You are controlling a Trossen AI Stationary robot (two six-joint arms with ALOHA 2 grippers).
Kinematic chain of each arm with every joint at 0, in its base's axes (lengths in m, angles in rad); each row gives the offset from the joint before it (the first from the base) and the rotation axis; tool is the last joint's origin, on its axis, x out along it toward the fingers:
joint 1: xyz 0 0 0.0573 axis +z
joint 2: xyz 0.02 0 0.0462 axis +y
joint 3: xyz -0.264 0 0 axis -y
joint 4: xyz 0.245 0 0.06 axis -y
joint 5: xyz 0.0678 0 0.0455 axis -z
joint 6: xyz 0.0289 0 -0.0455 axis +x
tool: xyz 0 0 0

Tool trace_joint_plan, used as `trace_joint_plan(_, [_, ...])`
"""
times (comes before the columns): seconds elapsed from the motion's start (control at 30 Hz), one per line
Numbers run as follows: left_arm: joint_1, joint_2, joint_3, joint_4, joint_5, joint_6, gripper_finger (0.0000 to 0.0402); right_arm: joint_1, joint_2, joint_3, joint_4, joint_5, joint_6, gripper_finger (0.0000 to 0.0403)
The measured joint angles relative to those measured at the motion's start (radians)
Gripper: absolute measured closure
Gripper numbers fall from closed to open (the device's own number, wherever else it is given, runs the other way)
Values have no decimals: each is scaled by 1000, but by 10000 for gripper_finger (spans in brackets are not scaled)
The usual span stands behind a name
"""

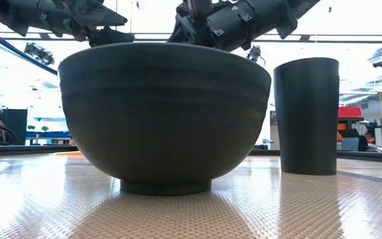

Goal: Pick & Place Utensil
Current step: Put the black spoon into the black bowl on the transparent mat, then put the orange straw into the black cup on the transparent mat

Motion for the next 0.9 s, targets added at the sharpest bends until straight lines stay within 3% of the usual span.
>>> trace_joint_plan(0.4, [0, 0, 0, 0, 0, -7, 175, 0, -5, 0, -10, 29, -91, 263])
trace_joint_plan(0.6, [0, 0, 1, -46, -19, -7, 175, -7, -89, 0, -65, 47, -203, 225])
trace_joint_plan(0.9, [84, 15, 1, -248, -417, -127, 175, -8, -253, 2, -228, 240, -338, 204])
